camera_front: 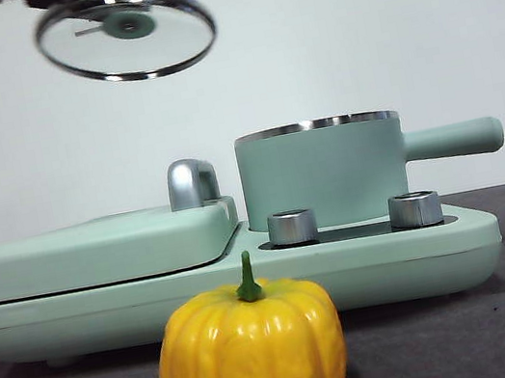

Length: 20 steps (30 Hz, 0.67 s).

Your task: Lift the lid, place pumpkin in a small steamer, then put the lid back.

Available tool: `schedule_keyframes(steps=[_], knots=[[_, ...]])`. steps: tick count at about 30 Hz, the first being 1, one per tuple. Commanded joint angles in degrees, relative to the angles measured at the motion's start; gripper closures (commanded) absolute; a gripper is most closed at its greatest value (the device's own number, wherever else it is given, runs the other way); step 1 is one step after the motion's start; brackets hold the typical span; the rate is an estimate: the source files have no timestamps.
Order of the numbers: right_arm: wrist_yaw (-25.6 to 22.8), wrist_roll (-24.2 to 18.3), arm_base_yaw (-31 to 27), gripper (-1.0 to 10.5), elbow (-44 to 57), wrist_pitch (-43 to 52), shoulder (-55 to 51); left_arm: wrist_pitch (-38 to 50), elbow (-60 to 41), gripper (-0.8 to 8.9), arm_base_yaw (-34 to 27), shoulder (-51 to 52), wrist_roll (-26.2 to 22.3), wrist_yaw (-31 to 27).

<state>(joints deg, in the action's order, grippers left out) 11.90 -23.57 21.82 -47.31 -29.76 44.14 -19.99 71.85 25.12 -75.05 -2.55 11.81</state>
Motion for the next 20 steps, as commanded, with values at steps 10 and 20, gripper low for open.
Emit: schedule_keyframes(steps=[10,20], knots=[[1.33,0.79,10.36,6.3,-1.14,-0.74,4.22,0.26,-14.08,7.98,-4.94,15.21,0.5,-1.95],[3.21,1.29,21.27,5.4,-1.14,-0.74,16.0,-2.91,-14.95,7.98,-7.08,18.14,0.24,-1.95]])
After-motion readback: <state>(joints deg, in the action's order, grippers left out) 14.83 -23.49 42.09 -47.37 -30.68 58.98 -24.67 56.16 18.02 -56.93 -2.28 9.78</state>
